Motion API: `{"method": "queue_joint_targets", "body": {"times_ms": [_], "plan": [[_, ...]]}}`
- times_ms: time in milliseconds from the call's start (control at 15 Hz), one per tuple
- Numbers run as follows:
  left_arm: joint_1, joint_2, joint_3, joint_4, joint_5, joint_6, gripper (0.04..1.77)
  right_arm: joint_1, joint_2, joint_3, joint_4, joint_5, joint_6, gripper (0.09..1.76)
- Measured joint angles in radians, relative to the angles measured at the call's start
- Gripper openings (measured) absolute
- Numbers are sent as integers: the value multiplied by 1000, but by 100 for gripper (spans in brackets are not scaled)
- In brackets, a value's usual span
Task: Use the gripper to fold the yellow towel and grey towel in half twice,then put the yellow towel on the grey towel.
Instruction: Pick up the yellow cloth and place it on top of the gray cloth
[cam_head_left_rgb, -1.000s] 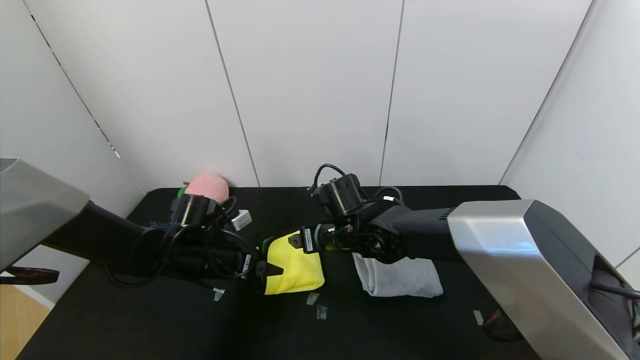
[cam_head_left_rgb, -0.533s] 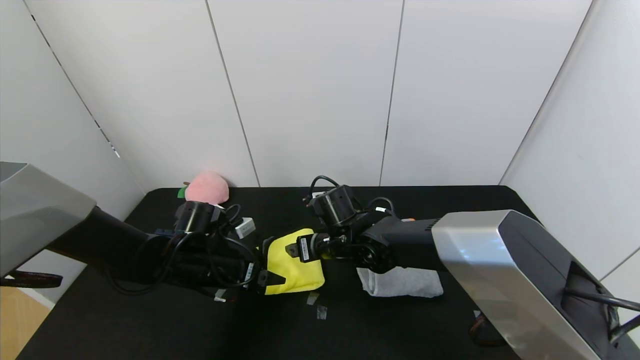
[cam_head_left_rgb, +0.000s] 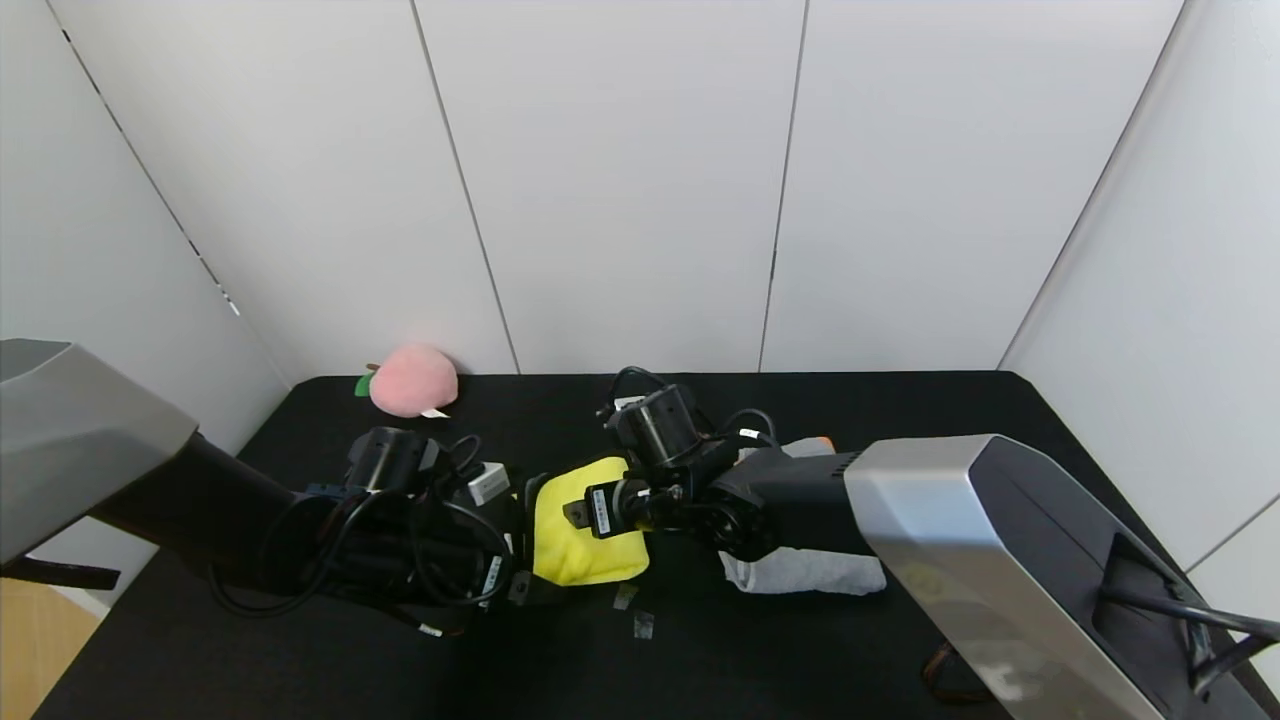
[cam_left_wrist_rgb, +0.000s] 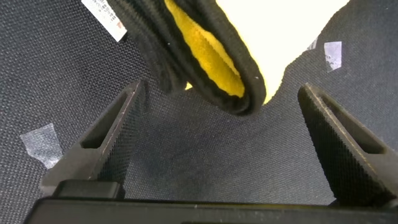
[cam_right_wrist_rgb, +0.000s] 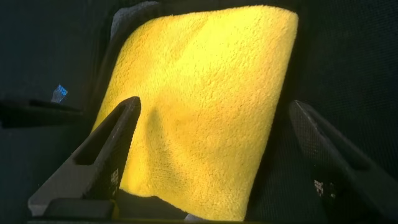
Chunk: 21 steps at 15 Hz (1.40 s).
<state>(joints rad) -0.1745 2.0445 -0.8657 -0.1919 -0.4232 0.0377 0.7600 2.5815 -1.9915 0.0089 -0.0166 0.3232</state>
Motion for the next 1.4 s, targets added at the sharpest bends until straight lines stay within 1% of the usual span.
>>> {"method": "queue_joint_targets", "body": {"times_ms": [467, 533, 733, 800, 933, 1400], "plan": [[-18, 15, -13, -3, -3, 5, 172, -1, 9, 0, -9, 3, -1, 171], [-18, 16, -13, -15, -3, 5, 172, -2, 9, 0, -10, 3, -1, 171], [-17, 20, -1, -121, 2, -7, 172, -3, 16, 0, -9, 3, -1, 171], [-16, 22, -1, -128, 1, -10, 172, -4, 16, 0, -9, 2, -1, 171], [-19, 25, -16, -131, -3, -11, 172, -4, 14, 0, -8, 1, -1, 171], [-29, 53, -25, -132, 0, -10, 172, -10, 13, 0, -11, 1, -1, 171]]}}
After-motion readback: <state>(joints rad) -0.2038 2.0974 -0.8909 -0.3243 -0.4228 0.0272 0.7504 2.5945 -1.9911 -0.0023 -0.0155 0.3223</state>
